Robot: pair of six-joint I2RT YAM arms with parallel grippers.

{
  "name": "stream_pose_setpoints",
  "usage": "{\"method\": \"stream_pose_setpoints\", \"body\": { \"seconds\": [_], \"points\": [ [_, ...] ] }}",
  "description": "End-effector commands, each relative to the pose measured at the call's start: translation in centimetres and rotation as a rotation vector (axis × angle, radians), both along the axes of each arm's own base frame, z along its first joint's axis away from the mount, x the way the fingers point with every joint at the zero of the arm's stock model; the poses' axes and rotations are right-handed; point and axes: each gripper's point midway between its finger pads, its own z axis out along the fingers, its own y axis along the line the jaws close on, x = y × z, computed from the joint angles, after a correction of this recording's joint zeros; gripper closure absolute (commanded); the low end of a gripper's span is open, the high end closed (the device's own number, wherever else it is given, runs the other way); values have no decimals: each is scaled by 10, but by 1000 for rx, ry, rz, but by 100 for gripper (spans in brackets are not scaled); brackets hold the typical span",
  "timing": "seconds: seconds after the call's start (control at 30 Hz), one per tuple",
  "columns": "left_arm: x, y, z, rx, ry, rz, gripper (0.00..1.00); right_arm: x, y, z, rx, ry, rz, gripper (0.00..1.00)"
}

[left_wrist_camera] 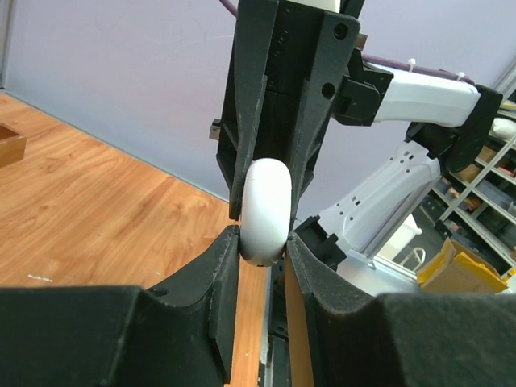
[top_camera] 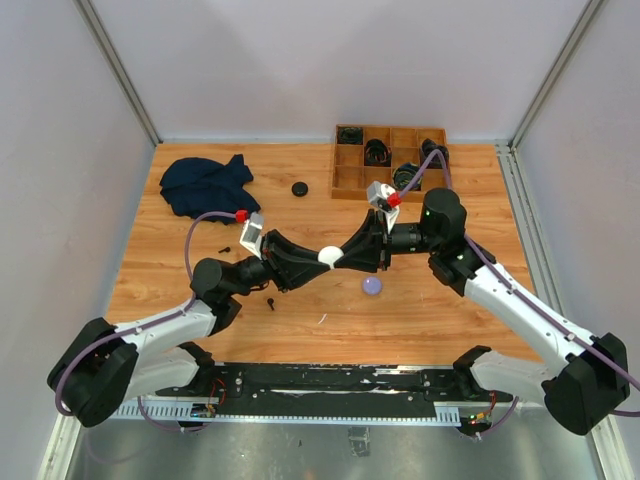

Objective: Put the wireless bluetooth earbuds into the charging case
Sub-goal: Adjust the charging case.

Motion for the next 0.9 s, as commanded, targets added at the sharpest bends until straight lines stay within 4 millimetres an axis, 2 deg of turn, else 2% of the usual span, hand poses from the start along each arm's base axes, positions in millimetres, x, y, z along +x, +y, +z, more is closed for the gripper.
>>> {"method": "stream_pose_setpoints", "body": {
  "seconds": [0.0, 0.13, 0.3, 0.4, 0.63, 0.87],
  "points": [
    [1, 2, 7, 24, -73, 25, 68, -7, -3, 18, -3, -47, 28, 83],
    [0, 1, 3, 65, -93, 22, 63, -8, -4, 15, -41, -37, 19, 90],
    [-6, -2, -2, 140, -153, -17, 45, -11, -8, 11, -98, -26, 24, 91],
    [-8, -3, -6, 196, -187, -29, 40, -12, -11, 6, -150, -15, 24, 91],
    [-11, -2, -3, 273, -267, -42, 36, -20, -18, 0, -239, -56, 31, 92],
    [-11, -7, -3, 305, -276, -80, 36, -27, -13, -4, -329, -107, 55, 91]
  ]
}}
